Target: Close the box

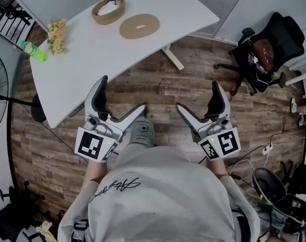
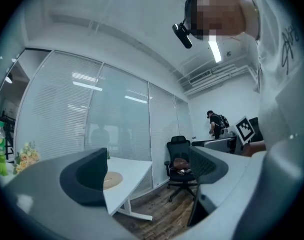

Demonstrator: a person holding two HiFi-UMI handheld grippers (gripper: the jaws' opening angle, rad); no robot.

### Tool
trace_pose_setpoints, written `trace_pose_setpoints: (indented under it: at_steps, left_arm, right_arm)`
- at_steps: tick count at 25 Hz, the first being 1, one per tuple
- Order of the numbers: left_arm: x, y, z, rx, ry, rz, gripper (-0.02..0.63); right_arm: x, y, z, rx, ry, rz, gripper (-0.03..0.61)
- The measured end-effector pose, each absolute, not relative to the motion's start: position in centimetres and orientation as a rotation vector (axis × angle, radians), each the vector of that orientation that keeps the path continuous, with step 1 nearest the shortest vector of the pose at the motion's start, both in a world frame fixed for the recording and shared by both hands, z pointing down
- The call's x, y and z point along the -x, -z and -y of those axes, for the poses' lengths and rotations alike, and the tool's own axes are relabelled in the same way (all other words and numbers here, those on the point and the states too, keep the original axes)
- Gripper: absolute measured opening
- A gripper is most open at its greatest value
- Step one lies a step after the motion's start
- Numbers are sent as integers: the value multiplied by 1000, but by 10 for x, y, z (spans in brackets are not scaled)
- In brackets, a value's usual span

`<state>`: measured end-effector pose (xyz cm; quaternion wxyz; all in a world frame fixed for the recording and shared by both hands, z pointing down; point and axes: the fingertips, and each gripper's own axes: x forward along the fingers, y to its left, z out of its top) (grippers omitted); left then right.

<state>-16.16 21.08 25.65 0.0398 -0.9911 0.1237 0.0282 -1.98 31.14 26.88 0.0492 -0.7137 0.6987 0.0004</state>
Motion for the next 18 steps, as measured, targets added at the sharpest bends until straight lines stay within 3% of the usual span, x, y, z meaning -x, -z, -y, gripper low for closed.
trace_pose_setpoints:
  at_steps: [18]
  left_arm:
    - [102, -244, -50, 3005, -92, -329, 495]
  right_arm:
    - [-26, -255, -146, 2129, -55, -2193, 552]
